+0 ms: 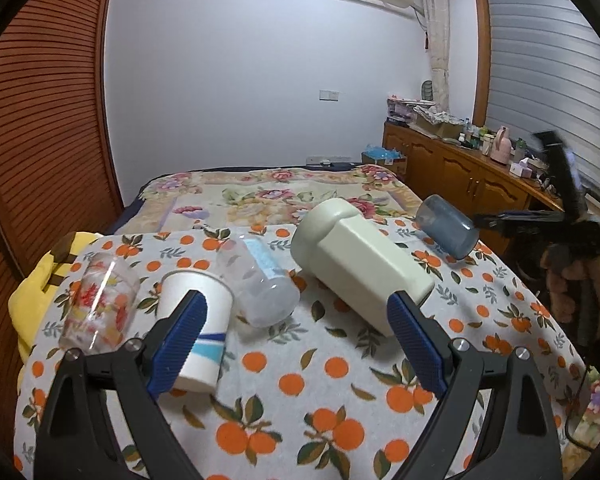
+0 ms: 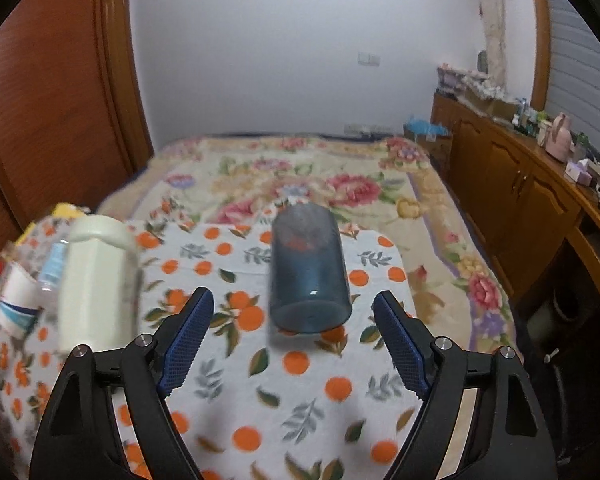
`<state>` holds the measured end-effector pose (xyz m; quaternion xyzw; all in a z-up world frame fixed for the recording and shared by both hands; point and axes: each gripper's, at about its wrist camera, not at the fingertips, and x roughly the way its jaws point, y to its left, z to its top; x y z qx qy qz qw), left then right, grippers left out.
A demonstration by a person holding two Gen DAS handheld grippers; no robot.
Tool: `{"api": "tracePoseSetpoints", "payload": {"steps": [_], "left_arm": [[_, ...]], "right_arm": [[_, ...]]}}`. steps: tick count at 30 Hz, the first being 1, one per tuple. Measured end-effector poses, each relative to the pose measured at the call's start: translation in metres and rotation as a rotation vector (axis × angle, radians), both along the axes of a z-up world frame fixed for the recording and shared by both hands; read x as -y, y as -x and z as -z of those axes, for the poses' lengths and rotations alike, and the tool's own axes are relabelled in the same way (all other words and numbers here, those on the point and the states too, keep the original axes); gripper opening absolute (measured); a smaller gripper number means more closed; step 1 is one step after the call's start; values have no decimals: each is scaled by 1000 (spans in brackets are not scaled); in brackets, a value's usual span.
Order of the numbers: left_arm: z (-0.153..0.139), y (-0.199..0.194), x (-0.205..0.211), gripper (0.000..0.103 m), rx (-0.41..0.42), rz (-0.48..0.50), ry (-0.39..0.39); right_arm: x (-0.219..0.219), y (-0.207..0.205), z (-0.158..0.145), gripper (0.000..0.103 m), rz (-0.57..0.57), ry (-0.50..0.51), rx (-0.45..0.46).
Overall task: Flip cup upright
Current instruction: 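Move the right gripper to the lying blue-grey cup and close on it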
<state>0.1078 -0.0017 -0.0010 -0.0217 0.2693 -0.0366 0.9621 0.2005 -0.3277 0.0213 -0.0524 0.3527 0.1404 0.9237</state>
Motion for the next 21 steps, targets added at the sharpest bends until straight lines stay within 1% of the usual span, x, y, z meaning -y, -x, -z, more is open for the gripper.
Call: {"api": "tracePoseSetpoints", "payload": {"steps": [3, 6, 9, 11, 17, 19, 20, 21], "left_arm": [[0, -6, 2, 92, -10, -12, -28], [-2, -10, 1, 92, -13, 6, -11], [-3, -12, -1, 92, -19, 14, -7], [-4, -12, 0, 92, -19, 16, -4], [-3, -8, 2, 92, -19, 28, -3], [-2, -8, 3, 92, -24, 28, -9], [-2, -8, 3, 92, -27, 29, -11], [-1, -7, 4, 92, -29, 30, -15]], "right_arm": [[-2, -25, 12, 83, 1, 14, -58], [-5, -46, 20, 83, -9, 11, -113], [-10, -64, 28, 83, -10, 63, -152], [-12, -73, 32, 83, -6, 80, -175], [-13, -105, 44, 83, -5, 81, -302], [-17, -110, 50, 80, -13, 111, -336], [-19, -112, 53, 76, -19, 121, -351], [-21, -113, 55, 67, -26, 122, -365]]}}
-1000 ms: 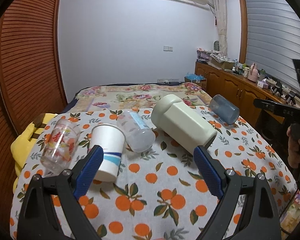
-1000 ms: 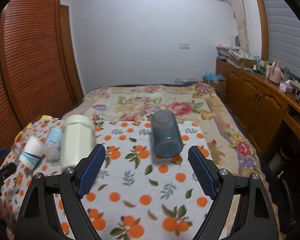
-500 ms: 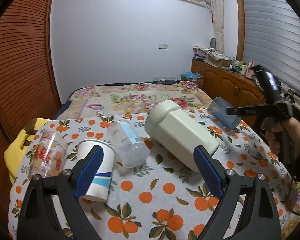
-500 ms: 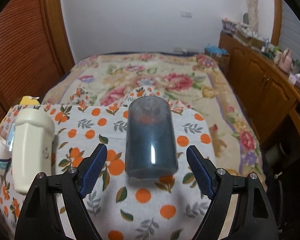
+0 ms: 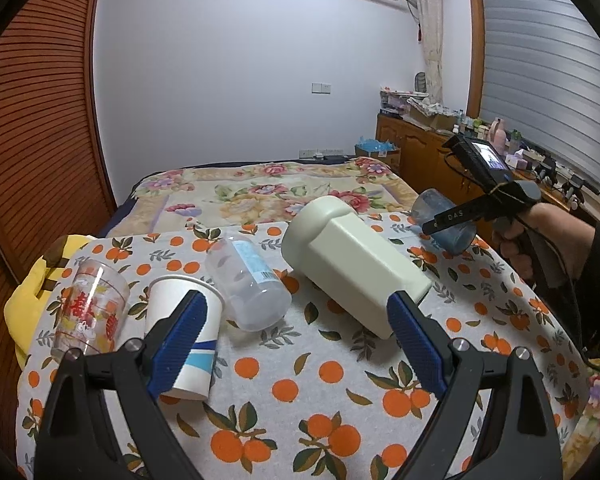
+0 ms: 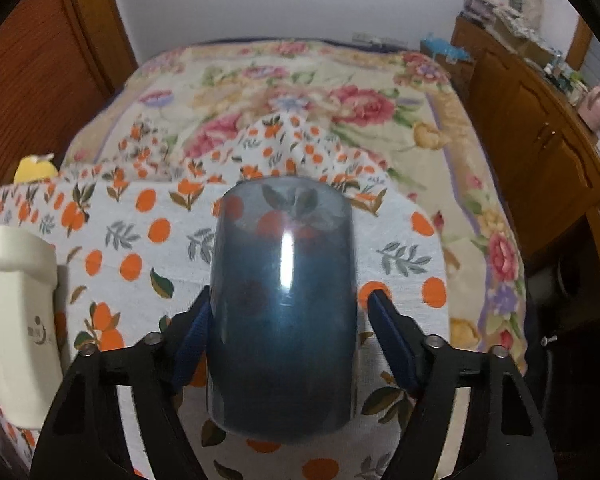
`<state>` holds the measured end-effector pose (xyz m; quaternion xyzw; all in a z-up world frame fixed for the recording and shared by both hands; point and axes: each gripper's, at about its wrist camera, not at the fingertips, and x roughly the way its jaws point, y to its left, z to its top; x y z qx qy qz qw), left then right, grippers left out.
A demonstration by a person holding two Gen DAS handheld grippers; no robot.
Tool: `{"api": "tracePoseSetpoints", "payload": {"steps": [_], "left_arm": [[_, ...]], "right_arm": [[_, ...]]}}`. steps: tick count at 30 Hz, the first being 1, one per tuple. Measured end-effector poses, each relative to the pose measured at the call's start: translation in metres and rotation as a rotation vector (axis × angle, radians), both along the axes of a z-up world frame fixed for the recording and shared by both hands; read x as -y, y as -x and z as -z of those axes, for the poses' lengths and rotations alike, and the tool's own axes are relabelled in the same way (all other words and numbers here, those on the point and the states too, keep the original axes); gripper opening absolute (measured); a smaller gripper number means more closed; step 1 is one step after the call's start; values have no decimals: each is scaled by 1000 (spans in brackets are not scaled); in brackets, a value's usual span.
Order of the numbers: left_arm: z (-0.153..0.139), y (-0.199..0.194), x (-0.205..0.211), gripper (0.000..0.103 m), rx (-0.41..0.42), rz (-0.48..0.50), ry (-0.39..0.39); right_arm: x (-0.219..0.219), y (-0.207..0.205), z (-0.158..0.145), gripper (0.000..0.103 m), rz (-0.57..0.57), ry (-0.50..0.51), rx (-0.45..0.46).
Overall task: Flip cup upright
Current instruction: 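Move the right gripper to the lying blue-grey cup and close on it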
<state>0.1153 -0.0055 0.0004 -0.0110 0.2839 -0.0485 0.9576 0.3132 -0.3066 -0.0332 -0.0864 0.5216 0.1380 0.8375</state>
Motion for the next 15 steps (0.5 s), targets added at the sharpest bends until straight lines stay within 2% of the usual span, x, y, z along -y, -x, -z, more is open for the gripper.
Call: {"api": "tracePoseSetpoints", "payload": {"steps": [4, 8, 15], "left_arm": [[0, 3, -1, 92, -4, -1, -3], [-3, 10, -5, 92, -2, -1, 11], [-8, 36, -7, 92, 7, -2, 14]], "right_arm": [[-4, 8, -4, 67, -19, 36, 14], [-3, 31, -17, 67, -45, 2, 16], [-9, 114, -48, 67, -139, -54, 78]]}}
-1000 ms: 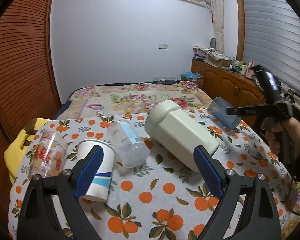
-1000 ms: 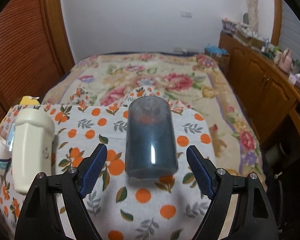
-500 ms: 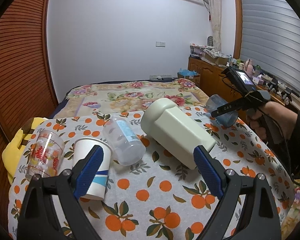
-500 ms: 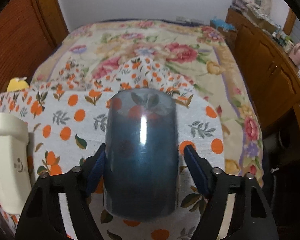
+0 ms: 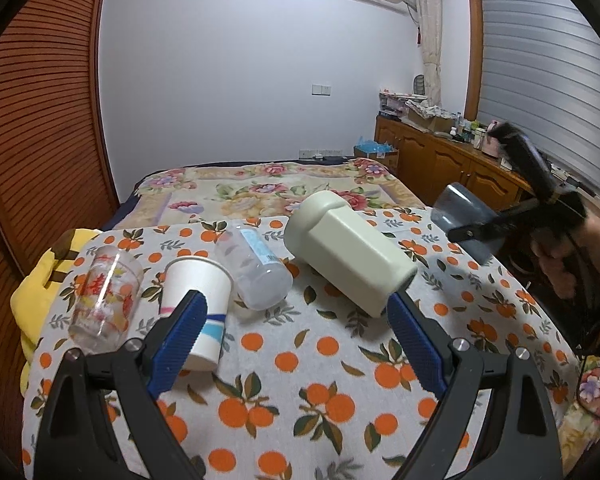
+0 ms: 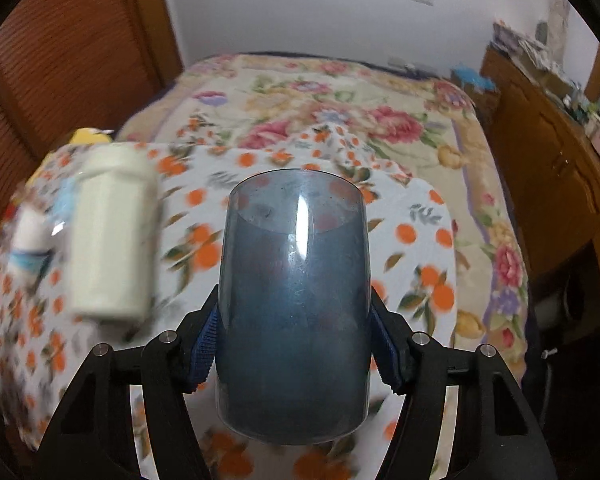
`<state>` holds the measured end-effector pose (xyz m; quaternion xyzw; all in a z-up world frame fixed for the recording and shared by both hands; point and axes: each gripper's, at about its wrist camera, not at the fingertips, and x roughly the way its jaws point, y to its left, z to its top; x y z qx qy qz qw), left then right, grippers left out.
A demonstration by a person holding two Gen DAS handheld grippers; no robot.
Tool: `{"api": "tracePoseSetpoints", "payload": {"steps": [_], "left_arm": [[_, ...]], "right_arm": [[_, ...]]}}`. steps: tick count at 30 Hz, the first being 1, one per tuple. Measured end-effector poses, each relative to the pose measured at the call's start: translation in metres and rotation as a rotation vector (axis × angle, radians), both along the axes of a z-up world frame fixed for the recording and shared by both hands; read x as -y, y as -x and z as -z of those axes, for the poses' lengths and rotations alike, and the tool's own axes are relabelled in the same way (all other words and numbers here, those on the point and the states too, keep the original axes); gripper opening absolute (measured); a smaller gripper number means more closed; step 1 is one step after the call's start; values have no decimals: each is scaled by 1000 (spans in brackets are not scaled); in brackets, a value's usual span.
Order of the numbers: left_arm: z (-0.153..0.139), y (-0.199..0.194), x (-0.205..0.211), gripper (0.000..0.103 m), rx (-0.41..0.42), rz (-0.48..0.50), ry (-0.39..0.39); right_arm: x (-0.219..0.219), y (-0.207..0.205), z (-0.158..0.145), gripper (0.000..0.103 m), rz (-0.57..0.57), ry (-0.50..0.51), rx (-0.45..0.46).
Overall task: Flip cup upright
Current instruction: 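Move the right gripper to the lying blue-grey cup and close on it, then lift the blue-grey cup with the right gripper and carry it toward the left gripper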
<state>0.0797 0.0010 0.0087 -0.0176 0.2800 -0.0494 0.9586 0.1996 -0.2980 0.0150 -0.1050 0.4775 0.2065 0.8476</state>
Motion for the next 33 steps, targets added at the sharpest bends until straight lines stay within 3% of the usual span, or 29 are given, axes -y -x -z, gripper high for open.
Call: {"api": "tracePoseSetpoints", "payload": {"steps": [6, 16, 33], "left_arm": [[-5, 22, -4, 92, 0, -6, 5], [0, 56, -13, 92, -23, -25, 5], [14, 70, -33, 92, -58, -74, 32]], "right_arm": [[-10, 66, -3, 67, -51, -52, 23], [-44, 132, 23, 67, -115, -126, -6], [-102, 171, 44, 67, -171, -117, -40]]}}
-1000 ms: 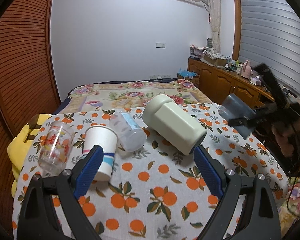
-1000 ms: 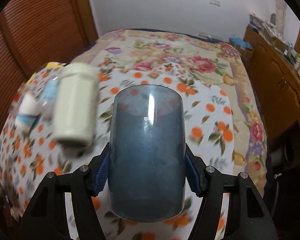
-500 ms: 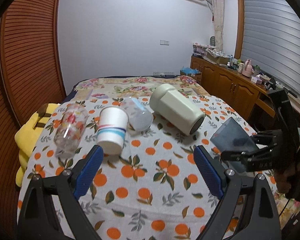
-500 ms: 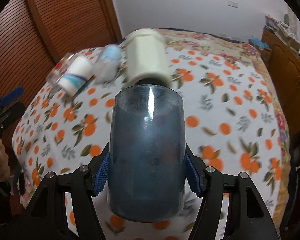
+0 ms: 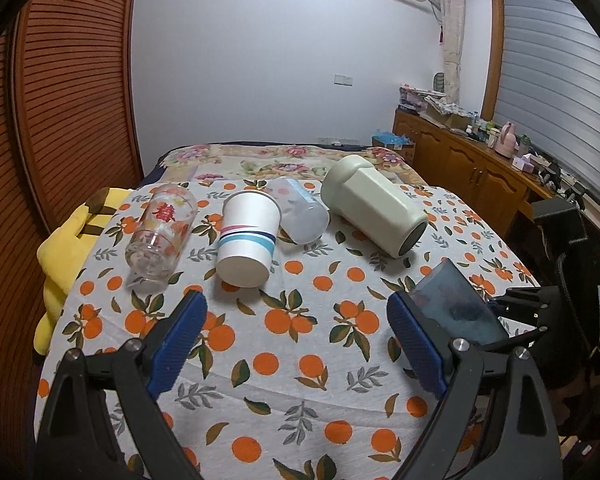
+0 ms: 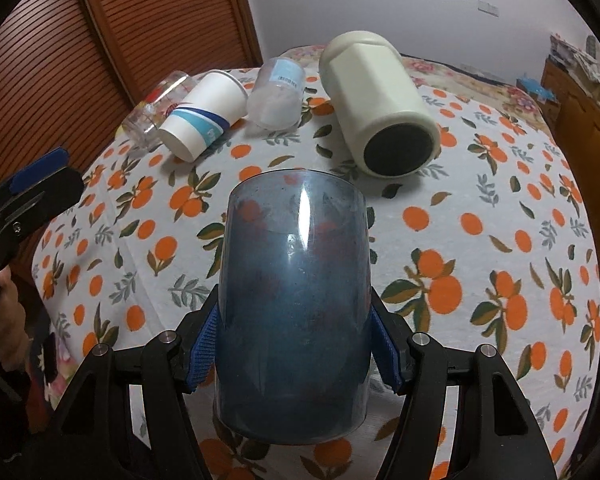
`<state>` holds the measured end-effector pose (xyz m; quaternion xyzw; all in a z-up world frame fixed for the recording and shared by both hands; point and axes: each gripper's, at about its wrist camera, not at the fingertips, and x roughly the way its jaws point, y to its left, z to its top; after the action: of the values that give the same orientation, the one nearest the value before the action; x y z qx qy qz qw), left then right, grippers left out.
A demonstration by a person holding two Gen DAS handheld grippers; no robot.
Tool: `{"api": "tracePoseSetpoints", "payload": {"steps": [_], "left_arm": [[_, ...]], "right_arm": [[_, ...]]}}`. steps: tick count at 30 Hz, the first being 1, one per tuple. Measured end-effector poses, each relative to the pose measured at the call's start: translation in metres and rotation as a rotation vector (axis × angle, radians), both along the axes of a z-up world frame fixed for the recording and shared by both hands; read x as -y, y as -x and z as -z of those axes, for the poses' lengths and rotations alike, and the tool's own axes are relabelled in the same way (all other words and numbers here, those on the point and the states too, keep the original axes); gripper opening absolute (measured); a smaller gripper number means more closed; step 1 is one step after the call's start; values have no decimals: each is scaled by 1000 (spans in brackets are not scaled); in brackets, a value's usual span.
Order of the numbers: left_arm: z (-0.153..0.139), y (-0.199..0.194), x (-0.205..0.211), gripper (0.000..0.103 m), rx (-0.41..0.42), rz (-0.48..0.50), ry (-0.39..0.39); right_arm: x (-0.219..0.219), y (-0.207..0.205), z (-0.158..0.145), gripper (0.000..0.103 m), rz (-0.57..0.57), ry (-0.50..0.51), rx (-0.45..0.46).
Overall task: Flip cup upright
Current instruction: 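Lift the blue-grey cup with the right gripper and carry it toward the left gripper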
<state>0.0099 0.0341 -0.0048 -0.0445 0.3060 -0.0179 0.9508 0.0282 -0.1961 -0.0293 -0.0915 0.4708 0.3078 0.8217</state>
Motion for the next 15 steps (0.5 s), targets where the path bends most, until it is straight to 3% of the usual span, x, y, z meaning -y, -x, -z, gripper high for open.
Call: {"api": "tracePoseSetpoints", "payload": {"steps": [9, 15], "left_arm": [[5, -3, 3, 92, -15, -1, 6], [5, -5, 7, 92, -21, 3, 7]], "right_arm": [[-4, -3, 8, 68, 15, -6, -29], [1, 5, -2, 74, 17, -29, -7]]}}
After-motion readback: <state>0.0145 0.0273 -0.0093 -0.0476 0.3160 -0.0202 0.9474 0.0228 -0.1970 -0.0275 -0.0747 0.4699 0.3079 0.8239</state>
